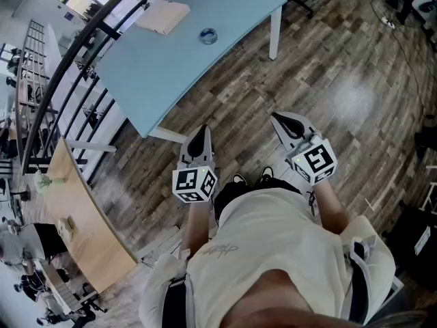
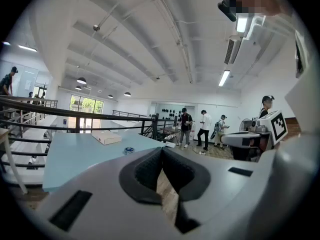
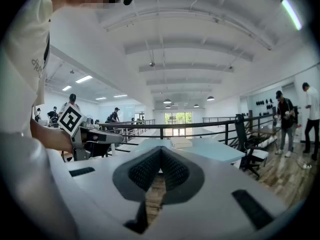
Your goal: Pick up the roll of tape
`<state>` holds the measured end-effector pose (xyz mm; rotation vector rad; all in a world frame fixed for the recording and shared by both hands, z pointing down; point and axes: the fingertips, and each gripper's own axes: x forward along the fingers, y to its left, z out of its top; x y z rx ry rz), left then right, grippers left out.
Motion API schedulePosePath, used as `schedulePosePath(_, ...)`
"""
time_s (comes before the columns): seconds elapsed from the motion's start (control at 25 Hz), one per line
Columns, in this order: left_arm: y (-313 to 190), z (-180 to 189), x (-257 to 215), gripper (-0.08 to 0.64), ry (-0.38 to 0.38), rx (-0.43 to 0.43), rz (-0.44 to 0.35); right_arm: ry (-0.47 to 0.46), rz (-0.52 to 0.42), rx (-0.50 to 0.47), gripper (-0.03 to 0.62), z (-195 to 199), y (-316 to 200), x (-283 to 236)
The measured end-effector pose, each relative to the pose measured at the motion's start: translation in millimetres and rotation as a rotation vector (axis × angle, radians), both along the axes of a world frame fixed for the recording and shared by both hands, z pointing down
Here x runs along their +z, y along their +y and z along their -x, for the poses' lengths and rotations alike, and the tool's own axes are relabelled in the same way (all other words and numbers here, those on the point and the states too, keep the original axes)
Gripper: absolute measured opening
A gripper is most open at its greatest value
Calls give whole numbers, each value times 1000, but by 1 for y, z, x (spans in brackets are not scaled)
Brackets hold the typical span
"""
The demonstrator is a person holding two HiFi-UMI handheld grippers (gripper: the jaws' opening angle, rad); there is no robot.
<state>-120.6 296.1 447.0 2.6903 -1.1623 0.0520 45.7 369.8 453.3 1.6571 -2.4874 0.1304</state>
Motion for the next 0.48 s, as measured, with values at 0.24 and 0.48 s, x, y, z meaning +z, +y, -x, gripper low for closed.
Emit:
schedulePosePath(0.24,5,-7,1,20,5,2,-5,-18,-9,-13,6,-2,3,1)
schedulePosePath(0.48,3,-9,-2,19,12,8,-14,-10,-23,-15,6,-2,0,-2)
